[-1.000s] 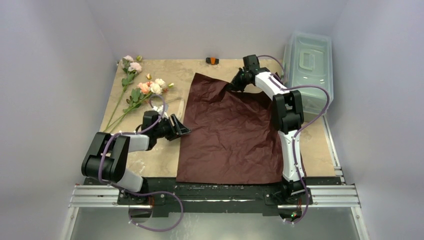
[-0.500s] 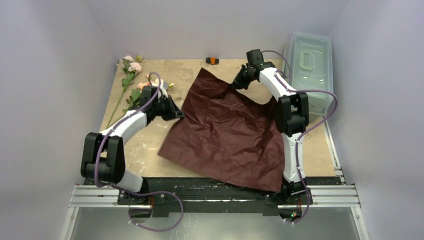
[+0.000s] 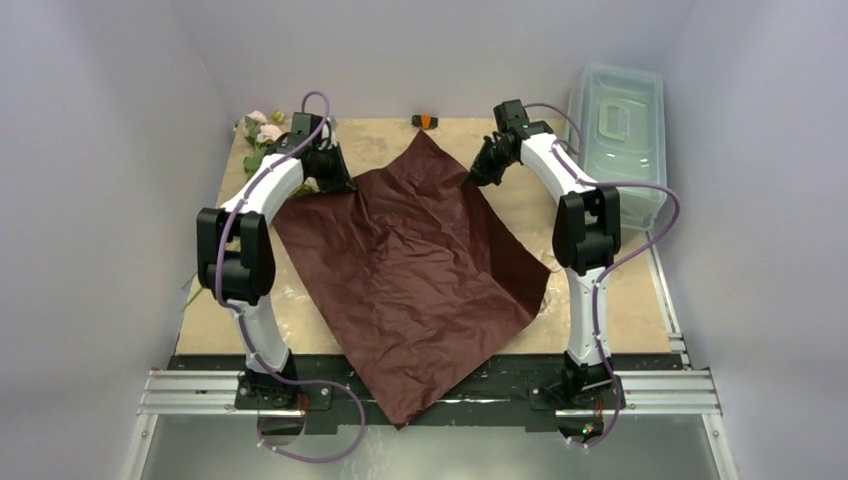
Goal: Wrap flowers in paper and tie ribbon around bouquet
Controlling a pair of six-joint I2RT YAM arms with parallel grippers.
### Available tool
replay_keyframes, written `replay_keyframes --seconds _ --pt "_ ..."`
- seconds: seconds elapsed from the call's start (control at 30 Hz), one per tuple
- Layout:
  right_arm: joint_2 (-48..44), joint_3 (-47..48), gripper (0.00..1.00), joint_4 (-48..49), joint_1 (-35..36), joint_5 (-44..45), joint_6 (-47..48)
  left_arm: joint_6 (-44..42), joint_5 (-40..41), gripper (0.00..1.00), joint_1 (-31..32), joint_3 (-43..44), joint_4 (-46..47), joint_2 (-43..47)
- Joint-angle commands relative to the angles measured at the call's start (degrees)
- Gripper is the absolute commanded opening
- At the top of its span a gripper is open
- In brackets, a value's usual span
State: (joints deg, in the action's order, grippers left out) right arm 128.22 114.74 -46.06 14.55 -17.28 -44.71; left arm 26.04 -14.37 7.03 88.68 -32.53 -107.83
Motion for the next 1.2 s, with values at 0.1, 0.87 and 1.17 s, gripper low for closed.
replay_keyframes --seconds 0.1,0.87,1.17 --pt "4.39 5.13 0.00 1.46 -0.24 3.25 3.06 -1.05 0.50 0.00 -0.08 3.52 2.17 -5.80" --pt "8.94 4.61 0.15 5.69 -2.51 1.02 1.61 1.41 2.07 0.01 0.09 4.13 6.96 -10.56" --pt "6.17 1.10 0.17 5.62 -2.53 1.04 2.11 0.77 1.94 0.05 0.14 4.11 5.03 -9.66"
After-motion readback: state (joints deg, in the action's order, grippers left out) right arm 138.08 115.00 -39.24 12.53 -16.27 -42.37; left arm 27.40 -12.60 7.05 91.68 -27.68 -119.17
